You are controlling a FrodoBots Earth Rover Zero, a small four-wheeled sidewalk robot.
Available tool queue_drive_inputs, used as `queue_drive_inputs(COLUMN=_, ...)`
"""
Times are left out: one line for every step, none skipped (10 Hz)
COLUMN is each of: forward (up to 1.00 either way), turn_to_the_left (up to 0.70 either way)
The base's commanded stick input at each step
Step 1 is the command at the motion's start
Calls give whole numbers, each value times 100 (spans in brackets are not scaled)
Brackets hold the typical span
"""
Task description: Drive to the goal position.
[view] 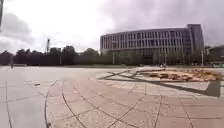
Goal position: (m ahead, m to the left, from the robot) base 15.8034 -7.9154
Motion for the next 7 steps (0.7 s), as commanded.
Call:
queue_drive_inputs(forward=70, turn_to_the_left=0)
queue_drive_inputs(forward=70, turn_to_the_left=0)
queue_drive_inputs(forward=70, turn_to_the_left=0)
queue_drive_inputs(forward=70, turn_to_the_left=0)
queue_drive_inputs(forward=70, turn_to_the_left=0)
queue_drive_inputs(forward=70, turn_to_the_left=0)
queue_drive_inputs(forward=70, turn_to_the_left=0)
